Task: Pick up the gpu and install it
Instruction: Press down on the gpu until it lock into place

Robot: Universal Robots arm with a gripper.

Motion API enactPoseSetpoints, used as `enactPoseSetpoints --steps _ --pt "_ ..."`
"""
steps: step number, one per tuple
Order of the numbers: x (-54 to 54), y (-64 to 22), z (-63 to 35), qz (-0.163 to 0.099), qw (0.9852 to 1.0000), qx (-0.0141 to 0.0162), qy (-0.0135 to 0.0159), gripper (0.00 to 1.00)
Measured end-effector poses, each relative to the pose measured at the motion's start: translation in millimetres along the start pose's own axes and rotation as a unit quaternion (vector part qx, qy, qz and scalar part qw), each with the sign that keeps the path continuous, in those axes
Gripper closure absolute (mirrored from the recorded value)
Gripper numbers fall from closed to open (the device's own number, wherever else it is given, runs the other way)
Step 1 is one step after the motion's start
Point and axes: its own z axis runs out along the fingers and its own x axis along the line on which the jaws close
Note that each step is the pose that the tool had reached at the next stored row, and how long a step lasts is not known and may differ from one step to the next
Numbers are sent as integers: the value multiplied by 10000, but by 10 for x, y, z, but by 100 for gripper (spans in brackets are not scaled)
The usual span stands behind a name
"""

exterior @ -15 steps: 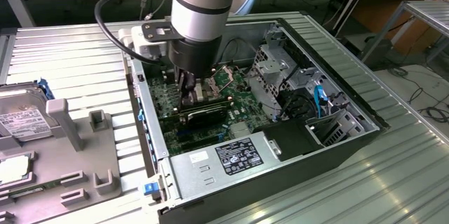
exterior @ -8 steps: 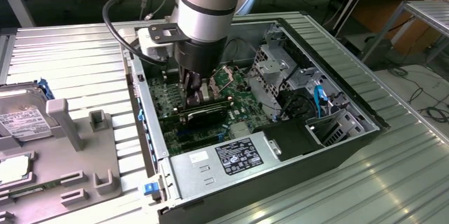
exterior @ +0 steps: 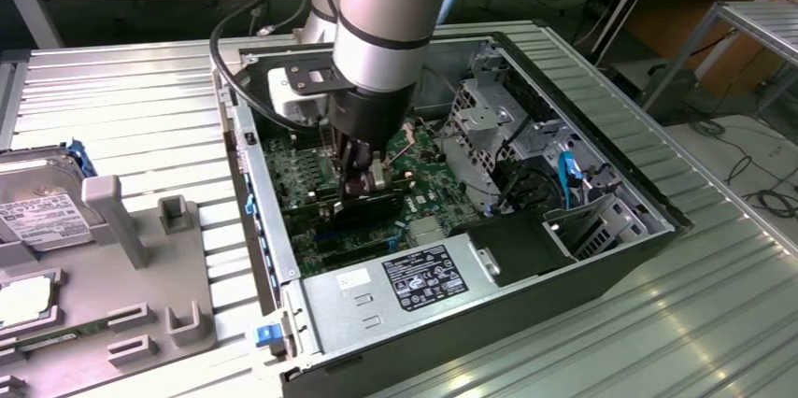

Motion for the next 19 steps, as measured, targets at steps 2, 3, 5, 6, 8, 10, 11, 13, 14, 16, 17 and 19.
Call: enactPoseSetpoints --steps 2,3,5,6,8,10,11,13,14,16,17,19 --pt "1 -4 59 0 10000 0 0 89" --pt "3 -6 92 0 10000 0 0 89" --pt "3 -7 98 0 10000 -1 2 89" --pt "4 -7 108 0 10000 0 3 89" --pt "4 -8 133 0 10000 7 5 89" --pt "4 -9 144 0 10000 8 6 89" --pt "4 -9 146 0 10000 9 6 89" --pt "4 -8 152 0 10000 13 8 89" --pt "5 -7 156 0 10000 14 8 89" --pt "4 4 165 1 10000 19 7 89" --pt "5 9 170 0 10000 23 8 89" --pt "6 17 181 -1 10000 31 10 89"
